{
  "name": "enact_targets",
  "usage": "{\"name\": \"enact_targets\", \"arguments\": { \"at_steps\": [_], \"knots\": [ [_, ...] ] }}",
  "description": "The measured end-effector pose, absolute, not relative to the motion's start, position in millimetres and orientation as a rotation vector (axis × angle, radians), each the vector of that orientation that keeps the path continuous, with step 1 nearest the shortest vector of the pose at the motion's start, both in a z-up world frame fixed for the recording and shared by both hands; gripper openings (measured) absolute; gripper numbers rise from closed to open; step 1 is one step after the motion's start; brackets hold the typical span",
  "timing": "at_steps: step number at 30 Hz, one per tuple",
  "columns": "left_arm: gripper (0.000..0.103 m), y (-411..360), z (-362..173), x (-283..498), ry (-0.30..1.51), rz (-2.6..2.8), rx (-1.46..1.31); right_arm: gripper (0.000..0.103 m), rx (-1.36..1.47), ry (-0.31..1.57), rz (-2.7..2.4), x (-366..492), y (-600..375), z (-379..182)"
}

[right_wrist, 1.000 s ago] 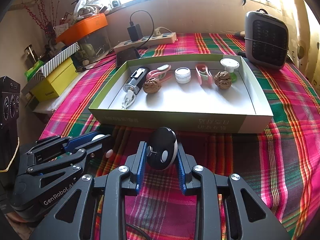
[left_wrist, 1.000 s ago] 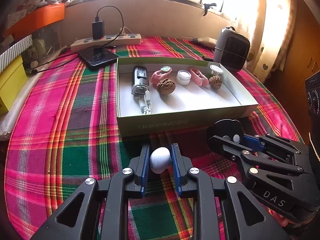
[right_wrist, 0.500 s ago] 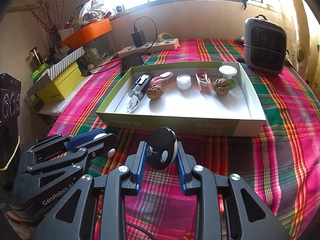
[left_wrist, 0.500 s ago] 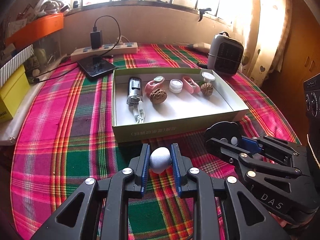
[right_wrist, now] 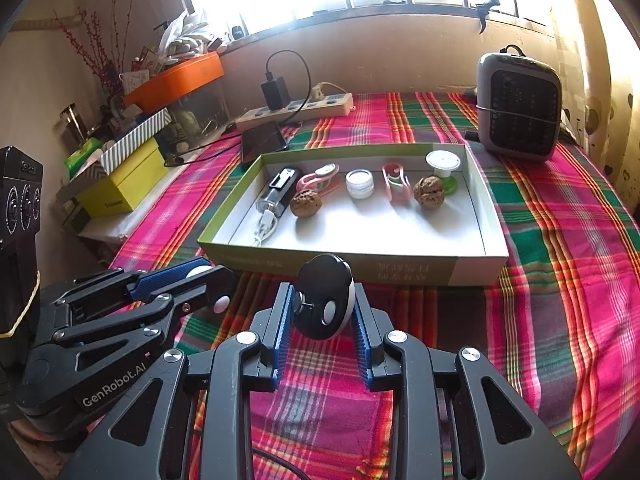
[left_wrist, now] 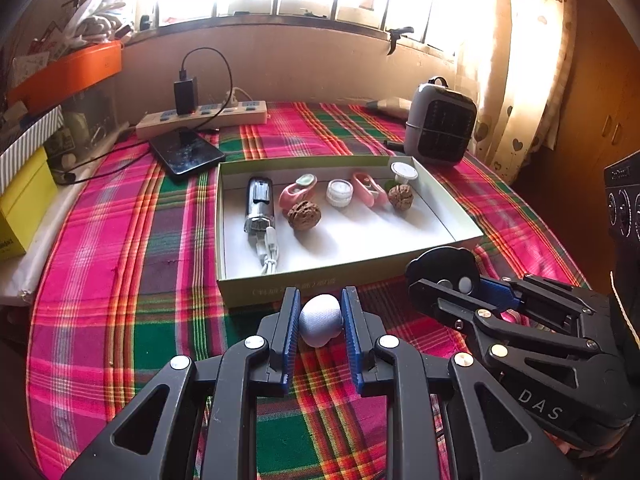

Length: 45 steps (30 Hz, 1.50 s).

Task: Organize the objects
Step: 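Carry the white knob and black remote over the box with both tools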

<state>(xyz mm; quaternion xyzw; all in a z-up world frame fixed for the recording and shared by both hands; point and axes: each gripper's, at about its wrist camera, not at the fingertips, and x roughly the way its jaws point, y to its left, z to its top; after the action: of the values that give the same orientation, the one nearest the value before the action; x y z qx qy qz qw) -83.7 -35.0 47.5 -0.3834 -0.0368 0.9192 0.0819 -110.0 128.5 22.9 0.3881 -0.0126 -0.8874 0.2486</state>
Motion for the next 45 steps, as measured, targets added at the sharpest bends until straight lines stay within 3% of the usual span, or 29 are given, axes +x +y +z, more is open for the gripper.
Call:
{"name": "enact_targets", "arguments": {
  "at_steps": [45],
  "knots": [
    [0.020,-29.9,53.7,-136.0,-0.141,2.779,-1.139,0.029,1.037,-0.028,-2.412,-168.9,138.1,39.9]
  ]
}}
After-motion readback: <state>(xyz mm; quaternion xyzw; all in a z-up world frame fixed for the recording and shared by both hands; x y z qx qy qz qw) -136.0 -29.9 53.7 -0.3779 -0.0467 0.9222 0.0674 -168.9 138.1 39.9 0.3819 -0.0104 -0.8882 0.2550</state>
